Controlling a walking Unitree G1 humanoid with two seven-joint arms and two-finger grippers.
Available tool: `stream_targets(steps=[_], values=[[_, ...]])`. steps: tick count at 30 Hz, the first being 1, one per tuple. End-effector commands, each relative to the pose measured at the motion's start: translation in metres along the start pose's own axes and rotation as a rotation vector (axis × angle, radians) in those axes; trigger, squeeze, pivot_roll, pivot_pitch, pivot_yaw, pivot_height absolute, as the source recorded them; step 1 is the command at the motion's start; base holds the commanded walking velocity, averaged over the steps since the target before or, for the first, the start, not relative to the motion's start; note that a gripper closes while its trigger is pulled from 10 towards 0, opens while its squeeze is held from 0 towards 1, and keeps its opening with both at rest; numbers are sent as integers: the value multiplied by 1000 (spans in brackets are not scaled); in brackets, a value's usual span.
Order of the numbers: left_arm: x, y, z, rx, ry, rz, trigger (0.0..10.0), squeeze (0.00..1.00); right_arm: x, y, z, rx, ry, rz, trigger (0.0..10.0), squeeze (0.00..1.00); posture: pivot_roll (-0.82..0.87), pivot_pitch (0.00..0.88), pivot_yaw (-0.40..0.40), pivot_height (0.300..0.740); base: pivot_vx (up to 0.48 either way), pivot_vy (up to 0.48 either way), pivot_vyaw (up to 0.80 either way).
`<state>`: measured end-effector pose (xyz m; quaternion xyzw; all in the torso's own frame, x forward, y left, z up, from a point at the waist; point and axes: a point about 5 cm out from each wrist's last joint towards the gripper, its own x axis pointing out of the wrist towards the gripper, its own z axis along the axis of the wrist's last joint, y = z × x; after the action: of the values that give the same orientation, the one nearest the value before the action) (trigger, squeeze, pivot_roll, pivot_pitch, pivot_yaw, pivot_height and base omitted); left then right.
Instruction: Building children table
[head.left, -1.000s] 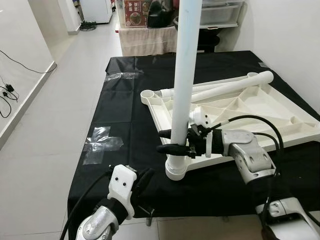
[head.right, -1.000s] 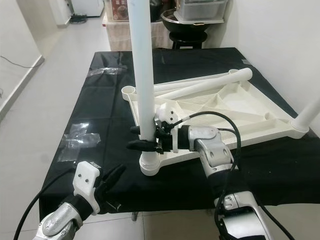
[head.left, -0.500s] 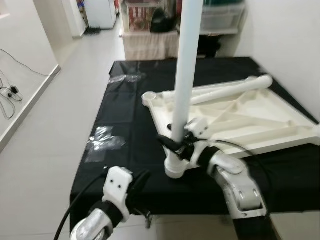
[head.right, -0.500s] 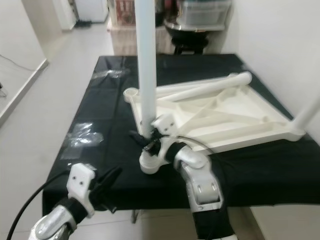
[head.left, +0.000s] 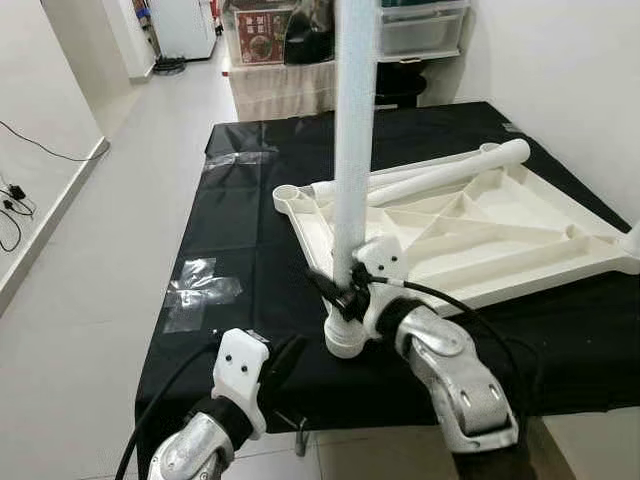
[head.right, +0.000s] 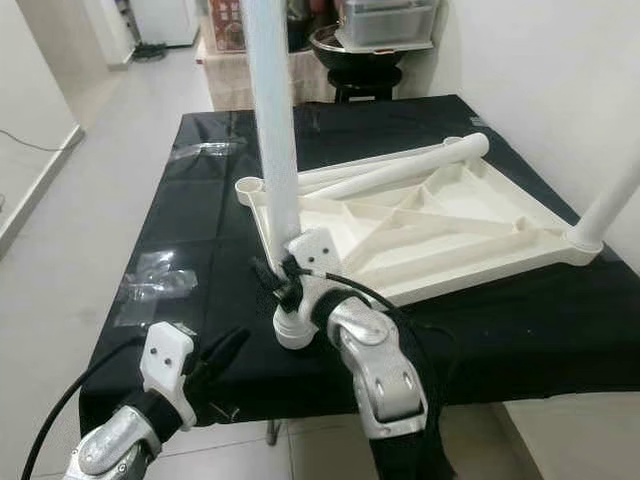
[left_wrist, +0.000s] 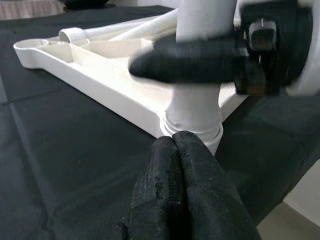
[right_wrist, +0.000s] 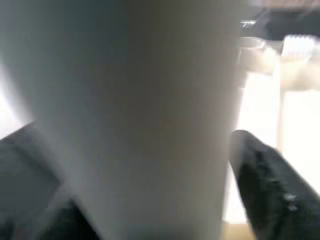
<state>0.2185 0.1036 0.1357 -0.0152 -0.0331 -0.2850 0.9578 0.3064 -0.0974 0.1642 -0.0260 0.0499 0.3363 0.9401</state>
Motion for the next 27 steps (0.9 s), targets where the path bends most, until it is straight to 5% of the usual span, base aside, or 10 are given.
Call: stream_targets(steps=[1,7,8,15,22,23,24,25,27], values=[[-1,2,-4,-1,24,-3,10000,0,3,4,12,6,-48,86,10000,1000,19,131,28,740,0,0,0],[-2,1,-3,-3,24,-5,10000,0,-5,0,36,-140,-108,426,10000,941,30,130,26,740,0,0,0],[-2,1,-3,-3,24,-5,10000,0,-5,-1,36,-174,-95,481,10000,0,36,131,27,740,0,0,0],[-3,0,-3,1,26,-4,10000,0,-3,-12,40,-211,-64,608,10000,0,46,131,25,740,0,0,0],[-3,-1,-3,4,28,-3,10000,0,9,-32,43,-205,-60,592,10000,0,56,132,24,740,0,0,0],[-3,-1,-3,4,28,-2,10000,0,9,-34,42,-200,-59,598,8235,0,56,132,24,740,0,0,0],[-3,-1,-3,4,28,-2,10000,0,9,-34,42,-200,-59,598,8235,0,56,132,24,740,0,0,0],[-3,-2,-3,3,28,-3,10000,0,9,-36,42,-192,-62,600,0,0,57,133,23,740,0,0,0],[-3,-2,-3,3,28,-3,10000,0,9,-38,41,-183,-62,602,0,0,58,135,24,740,0,0,0]])
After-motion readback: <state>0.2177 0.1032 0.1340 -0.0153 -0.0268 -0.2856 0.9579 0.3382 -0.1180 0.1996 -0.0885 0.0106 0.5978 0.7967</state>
